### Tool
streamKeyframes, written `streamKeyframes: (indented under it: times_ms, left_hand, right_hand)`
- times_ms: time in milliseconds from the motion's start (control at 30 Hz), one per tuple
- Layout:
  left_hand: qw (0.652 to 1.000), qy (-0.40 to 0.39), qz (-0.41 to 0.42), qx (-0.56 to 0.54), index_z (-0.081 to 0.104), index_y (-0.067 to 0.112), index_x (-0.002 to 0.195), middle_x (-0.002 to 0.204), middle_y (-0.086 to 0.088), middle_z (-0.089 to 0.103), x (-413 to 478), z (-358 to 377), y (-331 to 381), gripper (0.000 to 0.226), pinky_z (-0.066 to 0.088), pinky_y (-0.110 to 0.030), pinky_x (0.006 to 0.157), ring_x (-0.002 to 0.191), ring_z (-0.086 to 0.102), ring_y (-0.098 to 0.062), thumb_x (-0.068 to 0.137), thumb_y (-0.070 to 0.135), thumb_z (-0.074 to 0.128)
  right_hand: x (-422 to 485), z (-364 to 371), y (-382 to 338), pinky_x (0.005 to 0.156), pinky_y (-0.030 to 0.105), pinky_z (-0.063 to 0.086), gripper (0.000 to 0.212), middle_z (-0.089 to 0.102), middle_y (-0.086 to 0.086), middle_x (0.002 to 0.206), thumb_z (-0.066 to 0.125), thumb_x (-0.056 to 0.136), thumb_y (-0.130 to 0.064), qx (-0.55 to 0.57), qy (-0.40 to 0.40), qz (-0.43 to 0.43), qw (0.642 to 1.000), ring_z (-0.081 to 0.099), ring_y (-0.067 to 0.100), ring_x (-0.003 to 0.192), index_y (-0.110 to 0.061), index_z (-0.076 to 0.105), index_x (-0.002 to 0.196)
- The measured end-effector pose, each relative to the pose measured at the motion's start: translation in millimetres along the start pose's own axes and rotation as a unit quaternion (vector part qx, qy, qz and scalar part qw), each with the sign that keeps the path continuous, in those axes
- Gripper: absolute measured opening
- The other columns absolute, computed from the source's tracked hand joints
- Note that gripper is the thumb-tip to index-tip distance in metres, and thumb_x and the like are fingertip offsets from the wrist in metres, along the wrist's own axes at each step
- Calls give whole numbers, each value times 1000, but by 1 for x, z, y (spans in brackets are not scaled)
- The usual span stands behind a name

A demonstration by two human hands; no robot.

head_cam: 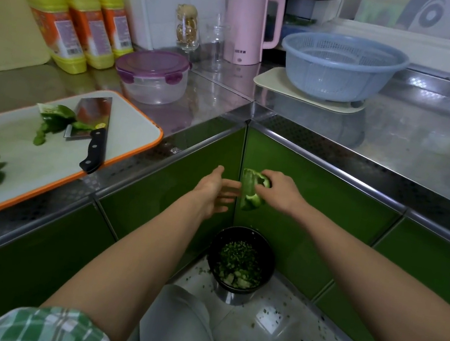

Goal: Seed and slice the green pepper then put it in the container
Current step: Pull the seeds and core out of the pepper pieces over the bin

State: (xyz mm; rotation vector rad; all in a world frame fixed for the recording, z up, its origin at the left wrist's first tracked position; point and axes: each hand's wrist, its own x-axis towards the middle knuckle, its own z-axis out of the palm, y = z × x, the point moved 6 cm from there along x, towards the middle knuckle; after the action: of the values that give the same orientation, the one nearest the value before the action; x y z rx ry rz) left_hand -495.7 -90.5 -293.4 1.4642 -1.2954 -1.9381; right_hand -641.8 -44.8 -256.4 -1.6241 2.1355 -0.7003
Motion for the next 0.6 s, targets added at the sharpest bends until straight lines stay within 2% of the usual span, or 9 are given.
streamKeyframes:
  times_ms: [67, 133, 200, 267, 333, 400, 433, 500, 600]
  left_hand:
    - [999, 42, 19, 4, 69, 13, 100, 106, -6, 71, -8, -5, 4, 40, 42, -39, 93, 93, 58, -19, 101, 40, 40]
    - [996, 58, 43, 49, 66, 11, 108, 109, -5, 69, -18, -8, 10, 22, 43, -37, 95, 98, 60, -18, 96, 26, 55]
    - [988, 65, 64, 128, 59, 11, 125, 127, -8, 60, -22, -10, 12, 36, 40, -39, 103, 120, 53, -25, 89, 13, 65]
    - [977, 75, 84, 182, 57, 12, 130, 135, -9, 54, -22, -11, 13, 46, 39, -40, 106, 129, 47, -27, 86, 9, 69]
    - [967, 88, 119, 207, 69, 13, 110, 124, -2, 63, -21, -10, 16, 25, 43, -35, 97, 122, 52, -20, 85, 11, 70]
    - [955, 109, 149, 234, 74, 15, 92, 109, 4, 70, -22, -10, 21, 7, 46, -27, 79, 104, 59, -11, 88, 16, 68]
    - [952, 109, 160, 237, 73, 16, 93, 109, 4, 69, -23, -9, 23, 9, 46, -26, 77, 101, 60, -11, 89, 16, 66]
    - [957, 80, 164, 225, 70, 13, 109, 114, -1, 67, -22, -3, 25, 20, 47, -27, 85, 104, 60, -16, 93, 14, 59]
    - [968, 27, 151, 201, 71, 9, 106, 100, -6, 70, -25, 5, 23, 20, 46, -23, 71, 88, 64, -14, 95, 14, 55]
  right_hand:
    - [0, -3, 6, 66, 29, 44, 2, 61, 5, 86, 54, 89, -19, -9, 21, 21, 1000, 58, 23, 78, -20, 56, 89]
    - [-2, -3, 8, 59, 28, 41, 2, 58, 4, 84, 54, 90, -16, 25, 19, 10, 999, 55, 19, 73, -18, 55, 91]
    - [-5, -2, 2, 58, 26, 40, 5, 57, 3, 82, 53, 91, -13, 48, -3, -18, 999, 53, 17, 70, -16, 56, 94]
    - [-6, -3, 0, 61, 27, 41, 8, 58, 4, 84, 54, 92, -12, 50, -2, -34, 998, 54, 17, 73, -14, 59, 98]
    - [-7, -5, 0, 62, 25, 42, 10, 59, 3, 87, 54, 94, -12, 61, 7, -41, 997, 54, 15, 74, -14, 59, 101]
    - [-8, -7, -1, 61, 22, 42, 10, 59, 2, 87, 54, 94, -13, 77, 8, -54, 996, 53, 11, 73, -16, 59, 103]
    - [-9, -7, -3, 60, 20, 40, 10, 59, 0, 88, 55, 94, -13, 85, 3, -63, 994, 53, 9, 72, -17, 58, 102]
    - [-10, -5, -6, 62, 19, 39, 15, 59, -1, 90, 58, 92, -13, 96, -17, -70, 993, 53, 7, 75, -19, 56, 105]
    - [-5, -4, 0, 71, 25, 47, 23, 60, 1, 94, 62, 89, -12, 63, 24, -33, 997, 57, 14, 81, -14, 57, 111]
